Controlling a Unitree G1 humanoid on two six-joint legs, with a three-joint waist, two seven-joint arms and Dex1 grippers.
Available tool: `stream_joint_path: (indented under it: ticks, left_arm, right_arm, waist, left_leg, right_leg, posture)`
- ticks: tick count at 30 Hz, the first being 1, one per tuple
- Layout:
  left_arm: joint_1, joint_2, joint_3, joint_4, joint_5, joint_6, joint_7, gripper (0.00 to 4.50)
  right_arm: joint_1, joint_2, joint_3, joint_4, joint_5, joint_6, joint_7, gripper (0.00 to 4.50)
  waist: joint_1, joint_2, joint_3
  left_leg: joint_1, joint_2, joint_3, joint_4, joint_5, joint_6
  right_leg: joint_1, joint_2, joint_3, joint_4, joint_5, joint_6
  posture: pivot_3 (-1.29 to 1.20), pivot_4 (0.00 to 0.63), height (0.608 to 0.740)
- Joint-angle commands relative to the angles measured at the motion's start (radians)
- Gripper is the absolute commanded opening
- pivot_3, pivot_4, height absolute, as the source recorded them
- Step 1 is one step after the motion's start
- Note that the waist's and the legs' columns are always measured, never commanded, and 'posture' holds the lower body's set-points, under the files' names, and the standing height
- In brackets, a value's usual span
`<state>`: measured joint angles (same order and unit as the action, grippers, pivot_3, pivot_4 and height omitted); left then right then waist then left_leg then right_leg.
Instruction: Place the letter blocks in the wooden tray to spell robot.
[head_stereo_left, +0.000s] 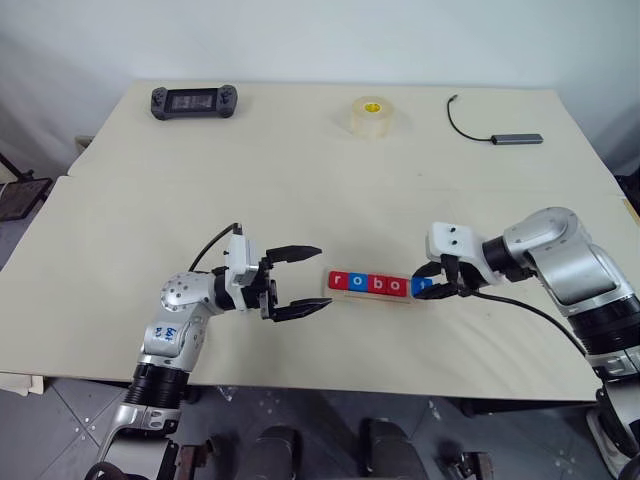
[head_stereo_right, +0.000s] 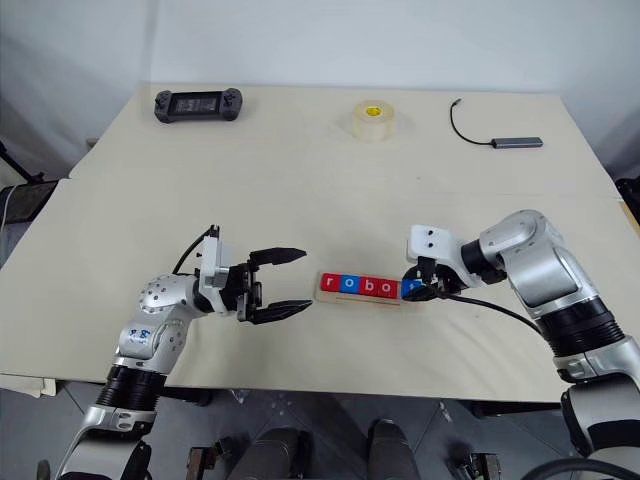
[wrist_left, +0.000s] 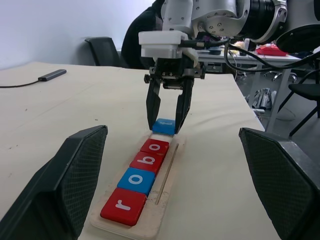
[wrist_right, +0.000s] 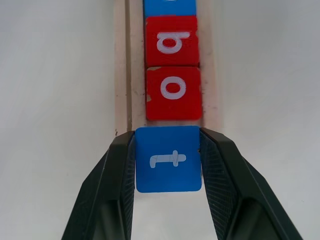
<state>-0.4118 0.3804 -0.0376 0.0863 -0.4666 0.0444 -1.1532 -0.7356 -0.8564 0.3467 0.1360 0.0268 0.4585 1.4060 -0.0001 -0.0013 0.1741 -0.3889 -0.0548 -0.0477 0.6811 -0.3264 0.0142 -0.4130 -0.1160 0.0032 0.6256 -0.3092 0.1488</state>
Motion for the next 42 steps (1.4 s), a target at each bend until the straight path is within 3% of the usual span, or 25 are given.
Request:
stream_joint_path:
  ticks: [1,5,14,22,27,30,36,38,40,42]
  left_arm:
    - [0.012,0.003,0.011,-0.041,-0.007,-0.013,0.006,4.5]
    - [0.015,0.007,0.014,-0.049,-0.009,-0.011,0.008,4.5]
    - [0.019,0.014,0.016,-0.061,-0.014,-0.003,0.013,4.5]
    - [0.028,0.011,0.013,-0.071,-0.016,-0.002,0.021,4.5]
    - [0.041,0.022,0.018,-0.074,-0.016,0.0,0.019,4.5]
    - [0.042,0.037,0.025,-0.064,-0.009,-0.005,0.011,4.5]
    - [0.035,0.11,0.056,0.003,0.034,-0.041,0.0,4.5]
    - [0.036,0.142,0.056,0.037,0.06,-0.057,-0.008,4.5]
    - [0.038,0.16,0.055,0.062,0.076,-0.072,-0.011,4.5]
    - [0.037,0.176,0.055,0.079,0.086,-0.065,-0.006,4.5]
  right_arm:
    - [-0.032,0.02,-0.025,0.001,0.017,0.026,-0.004,1.46]
    - [-0.041,0.029,-0.006,0.019,-0.017,0.023,-0.021,1.46]
    - [-0.034,-0.003,-0.035,-0.022,0.001,0.027,0.004,4.46]
    - [0.042,-0.075,-0.136,-0.075,0.061,0.03,-0.012,4.46]
    - [0.205,-0.143,-0.246,-0.133,0.111,0.031,-0.035,4.46]
    - [0.291,-0.146,-0.33,-0.134,0.135,-0.018,-0.09,3.87]
    - [0.558,-0.082,-0.596,-0.213,0.318,-0.257,-0.05,1.91]
    - [0.632,-0.044,-0.69,-0.235,0.396,-0.271,-0.063,1.99]
    - [0.68,-0.025,-0.74,-0.253,0.455,-0.264,-0.056,2.38]
    - [0.729,-0.023,-0.767,-0.282,0.492,-0.264,-0.04,3.07]
  waist:
    - [0.0,0.0,0.0]
    - [-0.001,0.0,0.0]
    - [0.0,0.0,0.0]
    - [0.001,0.0,0.0]
    - [0.008,0.0,0.0]
    - [0.011,0.0,0.0]
    - [0.016,0.0,0.0]
    - [0.019,0.0,0.0]
    - [0.022,0.0,0.0]
    - [0.023,0.0,0.0]
  left_leg:
    - [0.0,0.0,0.0,0.0,0.0,0.0]
    - [0.0,0.0,0.0,0.0,0.0,0.0]
    - [0.0,0.0,0.0,0.0,0.0,0.0]
    - [0.0,0.0,0.0,0.0,0.0,0.0]
    - [0.0,0.0,0.0,0.0,0.0,0.0]
    - [0.0,0.0,0.0,0.0,0.0,0.0]
    - [0.001,0.001,0.001,-0.001,0.0,0.0]
    - [0.001,0.001,0.001,0.0,0.0,0.0]
    - [0.002,0.001,0.001,0.0,0.0,0.0]
    - [0.002,0.001,0.0,0.0,0.0,0.0]
  right_leg:
    - [0.0,0.0,0.0,0.0,0.0,0.0]
    - [0.0,0.0,0.0,0.0,0.0,0.0]
    - [0.0,0.0,0.0,0.0,0.0,0.0]
    - [0.0,0.0,0.0,0.0,0.0,0.0]
    - [0.0,0.0,0.0,0.0,0.0,0.0]
    - [0.0,0.0,0.0,0.0,0.0,0.0]
    - [0.0,0.001,0.0,0.0,0.0,0.0]
    - [0.001,0.001,0.0,0.0,0.0,0.0]
    - [0.002,0.001,0.001,0.0,0.0,0.0]
    - [0.003,0.001,0.001,0.0,0.0,0.0]
  posture:
    - [0.0,0.15,0.74]
    - [0.0,0.15,0.74]
    - [0.0,0.15,0.74]
    - [0.0,0.15,0.74]
    - [0.0,0.15,0.74]
    - [0.0,0.15,0.74]
    - [0.0,0.15,0.74]
    - [0.0,0.15,0.74]
    - [0.0,0.15,0.74]
    - [0.0,0.15,0.74]
